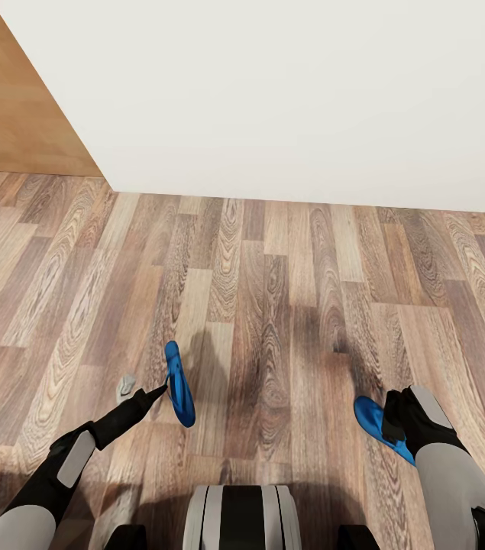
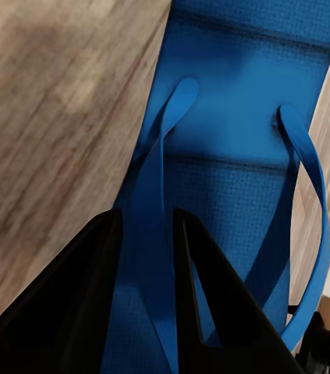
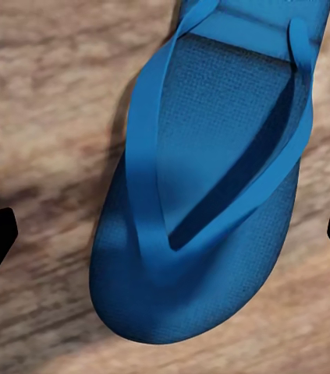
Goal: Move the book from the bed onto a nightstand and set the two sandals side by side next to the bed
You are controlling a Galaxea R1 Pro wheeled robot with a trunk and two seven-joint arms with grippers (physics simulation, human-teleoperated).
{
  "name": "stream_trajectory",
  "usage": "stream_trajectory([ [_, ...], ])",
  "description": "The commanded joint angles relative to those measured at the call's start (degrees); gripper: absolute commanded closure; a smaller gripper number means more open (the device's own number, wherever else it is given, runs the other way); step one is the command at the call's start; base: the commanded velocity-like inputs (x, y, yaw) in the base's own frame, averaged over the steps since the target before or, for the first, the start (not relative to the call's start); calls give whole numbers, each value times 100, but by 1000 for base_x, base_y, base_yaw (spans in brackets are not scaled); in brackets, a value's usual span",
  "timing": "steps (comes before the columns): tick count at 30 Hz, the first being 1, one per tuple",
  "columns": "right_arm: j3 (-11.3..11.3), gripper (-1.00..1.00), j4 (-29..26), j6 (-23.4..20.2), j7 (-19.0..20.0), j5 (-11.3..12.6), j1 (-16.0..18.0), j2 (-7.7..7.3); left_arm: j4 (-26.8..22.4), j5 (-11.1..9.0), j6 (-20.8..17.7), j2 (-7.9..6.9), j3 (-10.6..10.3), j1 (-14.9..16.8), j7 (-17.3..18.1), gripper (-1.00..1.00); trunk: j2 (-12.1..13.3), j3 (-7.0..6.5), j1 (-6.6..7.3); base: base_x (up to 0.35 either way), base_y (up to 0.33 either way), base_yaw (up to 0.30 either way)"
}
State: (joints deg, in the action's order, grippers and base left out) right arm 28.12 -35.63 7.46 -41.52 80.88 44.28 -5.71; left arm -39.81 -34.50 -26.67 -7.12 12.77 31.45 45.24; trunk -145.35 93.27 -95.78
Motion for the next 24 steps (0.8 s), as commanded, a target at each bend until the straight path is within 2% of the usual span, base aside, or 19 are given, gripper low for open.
stream_trajectory([
  [1,0,-100,-5,74,-6,60,1,0,-1,-20,-31,0,6,2,-15,100,-1,3,1,0,0,0],
  [7,0,-100,-4,483,-6,54,1,0,-1,-21,-31,0,6,2,-15,100,-1,3,1,0,0,0],
  [24,0,-100,-1,537,-6,56,1,0,-1,-22,-31,0,6,2,-15,100,-1,3,1,0,0,0],
])
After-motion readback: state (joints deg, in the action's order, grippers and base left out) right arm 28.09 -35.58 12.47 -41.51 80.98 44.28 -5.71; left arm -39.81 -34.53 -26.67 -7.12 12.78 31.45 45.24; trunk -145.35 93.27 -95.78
